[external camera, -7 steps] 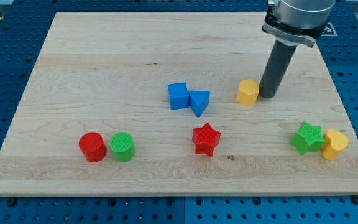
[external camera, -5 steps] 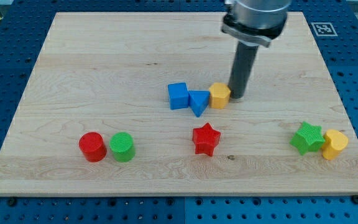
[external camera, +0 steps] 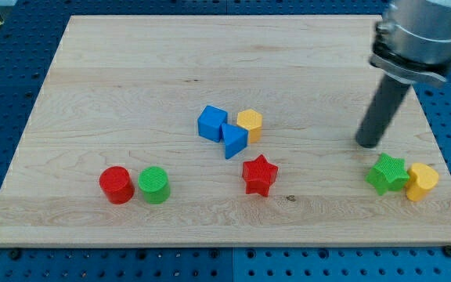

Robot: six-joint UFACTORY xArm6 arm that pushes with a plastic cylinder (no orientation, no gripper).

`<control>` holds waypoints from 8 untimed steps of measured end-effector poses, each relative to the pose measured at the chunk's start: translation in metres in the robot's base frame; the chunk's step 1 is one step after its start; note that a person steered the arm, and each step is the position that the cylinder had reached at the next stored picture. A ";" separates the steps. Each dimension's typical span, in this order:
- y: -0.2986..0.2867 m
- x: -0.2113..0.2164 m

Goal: Push the yellow heart a bit up

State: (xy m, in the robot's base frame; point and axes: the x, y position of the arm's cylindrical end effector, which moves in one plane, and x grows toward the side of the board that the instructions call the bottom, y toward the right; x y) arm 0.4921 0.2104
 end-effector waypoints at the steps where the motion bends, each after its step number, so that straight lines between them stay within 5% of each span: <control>1: 0.040 0.008; 3: 0.089 0.052; 5: 0.060 0.115; 8: 0.043 0.105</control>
State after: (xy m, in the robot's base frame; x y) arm 0.5967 0.2539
